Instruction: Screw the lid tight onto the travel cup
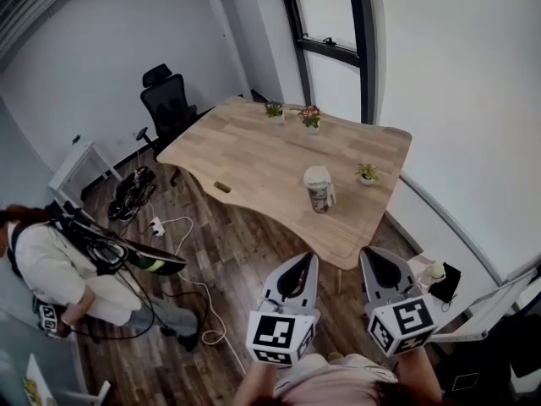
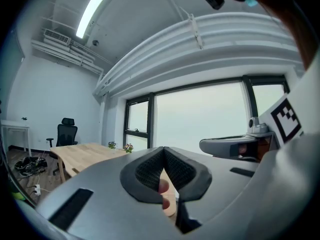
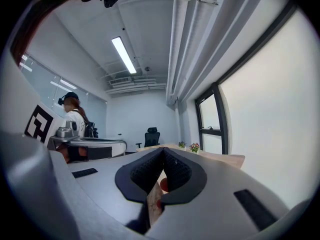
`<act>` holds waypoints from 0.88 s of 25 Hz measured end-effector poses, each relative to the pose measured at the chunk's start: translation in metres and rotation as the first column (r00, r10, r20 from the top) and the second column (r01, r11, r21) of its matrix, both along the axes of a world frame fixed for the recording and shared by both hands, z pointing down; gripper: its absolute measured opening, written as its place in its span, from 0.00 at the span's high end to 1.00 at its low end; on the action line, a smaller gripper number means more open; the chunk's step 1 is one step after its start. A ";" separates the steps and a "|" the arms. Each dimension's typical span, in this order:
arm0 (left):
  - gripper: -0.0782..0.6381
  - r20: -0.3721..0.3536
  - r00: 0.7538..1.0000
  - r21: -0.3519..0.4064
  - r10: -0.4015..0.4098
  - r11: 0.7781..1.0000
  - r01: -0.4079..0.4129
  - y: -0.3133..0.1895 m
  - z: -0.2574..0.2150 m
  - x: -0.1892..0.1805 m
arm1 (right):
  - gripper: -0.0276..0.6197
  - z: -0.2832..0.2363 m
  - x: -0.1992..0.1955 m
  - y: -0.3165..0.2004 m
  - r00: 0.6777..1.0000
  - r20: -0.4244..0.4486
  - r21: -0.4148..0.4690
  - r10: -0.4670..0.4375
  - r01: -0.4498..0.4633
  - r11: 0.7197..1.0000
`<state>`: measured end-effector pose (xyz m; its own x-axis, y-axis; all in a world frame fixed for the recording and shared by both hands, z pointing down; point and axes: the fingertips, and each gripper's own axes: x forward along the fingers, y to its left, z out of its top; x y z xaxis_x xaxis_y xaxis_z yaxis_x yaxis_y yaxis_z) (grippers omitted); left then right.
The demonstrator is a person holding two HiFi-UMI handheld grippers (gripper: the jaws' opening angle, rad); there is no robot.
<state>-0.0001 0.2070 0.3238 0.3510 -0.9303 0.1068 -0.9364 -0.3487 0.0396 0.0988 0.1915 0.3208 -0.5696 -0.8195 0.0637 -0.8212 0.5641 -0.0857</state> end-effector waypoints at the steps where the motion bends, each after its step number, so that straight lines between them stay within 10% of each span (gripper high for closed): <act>1: 0.89 0.003 1.000 -0.006 -0.004 1.000 0.004 -0.003 0.002 0.001 | 0.96 0.001 0.001 -0.004 1.000 -0.001 -0.006 0.001 -0.001 1.000; 22: 0.83 -0.016 0.998 -0.096 0.061 0.993 -0.063 -0.118 0.031 -0.032 | 0.96 0.024 -0.037 -0.117 0.999 -0.040 -0.078 -0.008 0.005 0.997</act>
